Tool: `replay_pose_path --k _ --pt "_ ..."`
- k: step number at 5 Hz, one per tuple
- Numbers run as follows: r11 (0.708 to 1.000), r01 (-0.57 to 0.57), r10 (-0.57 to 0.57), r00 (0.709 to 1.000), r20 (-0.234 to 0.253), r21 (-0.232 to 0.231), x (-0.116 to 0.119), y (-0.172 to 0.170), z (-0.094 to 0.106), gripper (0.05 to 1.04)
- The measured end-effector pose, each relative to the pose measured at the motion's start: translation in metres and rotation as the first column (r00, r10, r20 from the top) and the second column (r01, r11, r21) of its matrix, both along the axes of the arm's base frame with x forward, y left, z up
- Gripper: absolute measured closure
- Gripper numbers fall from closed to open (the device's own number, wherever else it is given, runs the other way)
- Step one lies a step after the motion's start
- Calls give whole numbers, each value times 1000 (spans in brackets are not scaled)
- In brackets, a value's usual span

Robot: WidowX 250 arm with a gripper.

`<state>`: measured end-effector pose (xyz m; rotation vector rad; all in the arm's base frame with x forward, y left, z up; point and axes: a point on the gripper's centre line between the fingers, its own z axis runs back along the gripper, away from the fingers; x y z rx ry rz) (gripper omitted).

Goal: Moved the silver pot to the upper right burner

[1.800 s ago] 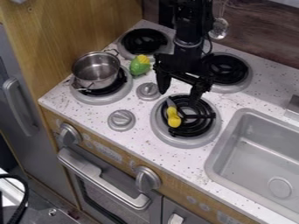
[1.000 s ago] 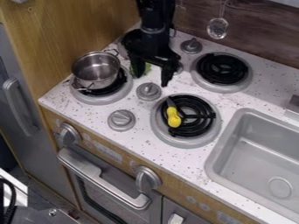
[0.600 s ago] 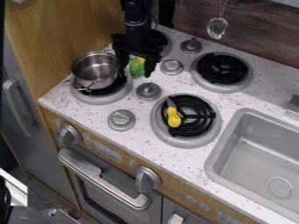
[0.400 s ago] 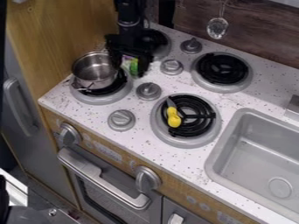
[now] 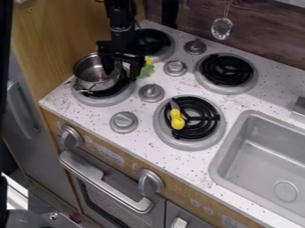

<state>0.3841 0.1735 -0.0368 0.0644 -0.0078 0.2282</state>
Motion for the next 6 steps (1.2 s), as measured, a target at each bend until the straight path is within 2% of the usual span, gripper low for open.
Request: replay_pose_path --k 1,3,4,5,6 --pt "999 -26 24 999 -42 -31 -4 1 -13 140" --pt "999 -17 16 1000 -23 -31 -8 -9 -15 701" --pt "1000 9 -9 999 -31 -20 -10 -15 -14 915" --pt "999 39 -39 999 -24 10 -18 -30 -1 1000" --pt "991 125 -127 991 35 54 -19 -64 24 1011"
